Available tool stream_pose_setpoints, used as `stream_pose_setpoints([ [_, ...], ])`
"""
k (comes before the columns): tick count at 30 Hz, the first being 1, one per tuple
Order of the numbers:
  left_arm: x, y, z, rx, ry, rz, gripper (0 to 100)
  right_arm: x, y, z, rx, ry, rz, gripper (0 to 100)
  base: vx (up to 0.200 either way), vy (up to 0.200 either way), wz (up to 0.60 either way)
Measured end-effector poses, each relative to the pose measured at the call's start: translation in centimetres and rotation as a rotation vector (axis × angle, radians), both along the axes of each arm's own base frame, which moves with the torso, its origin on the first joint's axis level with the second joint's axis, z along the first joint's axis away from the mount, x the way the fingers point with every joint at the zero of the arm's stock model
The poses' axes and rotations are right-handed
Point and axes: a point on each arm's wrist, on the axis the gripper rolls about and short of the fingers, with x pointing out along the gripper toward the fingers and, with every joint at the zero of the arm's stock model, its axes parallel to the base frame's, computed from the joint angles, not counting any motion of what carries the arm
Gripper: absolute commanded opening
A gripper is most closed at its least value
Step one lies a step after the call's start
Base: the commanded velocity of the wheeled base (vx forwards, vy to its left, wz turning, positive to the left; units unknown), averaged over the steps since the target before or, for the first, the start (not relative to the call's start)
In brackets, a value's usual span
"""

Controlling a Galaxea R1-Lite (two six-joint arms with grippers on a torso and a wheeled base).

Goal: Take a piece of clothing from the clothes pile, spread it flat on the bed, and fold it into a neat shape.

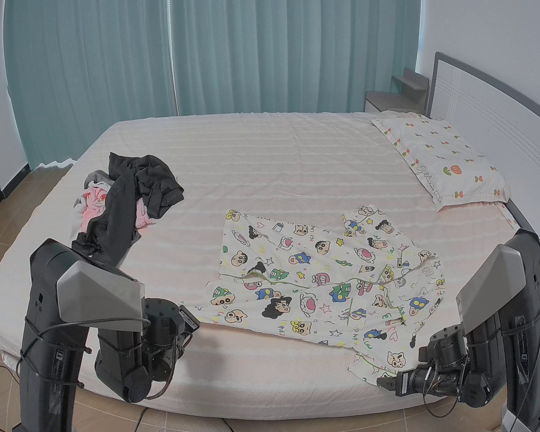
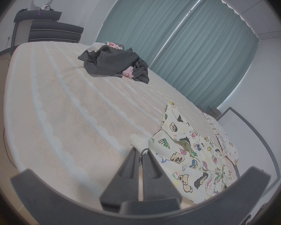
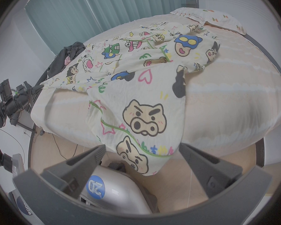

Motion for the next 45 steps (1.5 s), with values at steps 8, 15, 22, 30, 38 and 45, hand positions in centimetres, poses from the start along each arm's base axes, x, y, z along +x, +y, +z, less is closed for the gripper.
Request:
stream_pose_setpoints([
  [8,-0.3,-0.2,-0.1,0.000,0.007,-0.008,0,0.3,0.0,0.0,0.002,-0.016,-0.015,0,0.000,0.000,0.00],
  [15,-0.4,-0.3,-0.2,0.003,0.013,-0.017,0,-0.1,-1.2,0.4,-0.001,0.004,-0.057,0,0.000,0.000,0.00],
  [22,-1.1,-0.7,-0.3,0.014,0.030,-0.038,0,0.3,-2.4,1.6,0.022,-0.024,-0.110,0,0.000,0.000,0.00],
  [30,-2.5,-1.5,-0.6,0.061,0.066,-0.099,0,-1.7,-3.3,3.1,-0.021,0.146,-0.050,0,0.000,0.000,0.00],
  [38,-5.1,-2.1,-1.3,0.182,0.147,-0.209,0,-2.6,-4.8,4.8,-0.051,0.164,0.007,0,0.000,0.000,0.00],
  [45,-7.4,-2.5,-2.1,0.255,0.222,-0.299,0,-3.2,-5.3,5.4,-0.049,0.190,0.045,0,0.000,0.000,0.00],
])
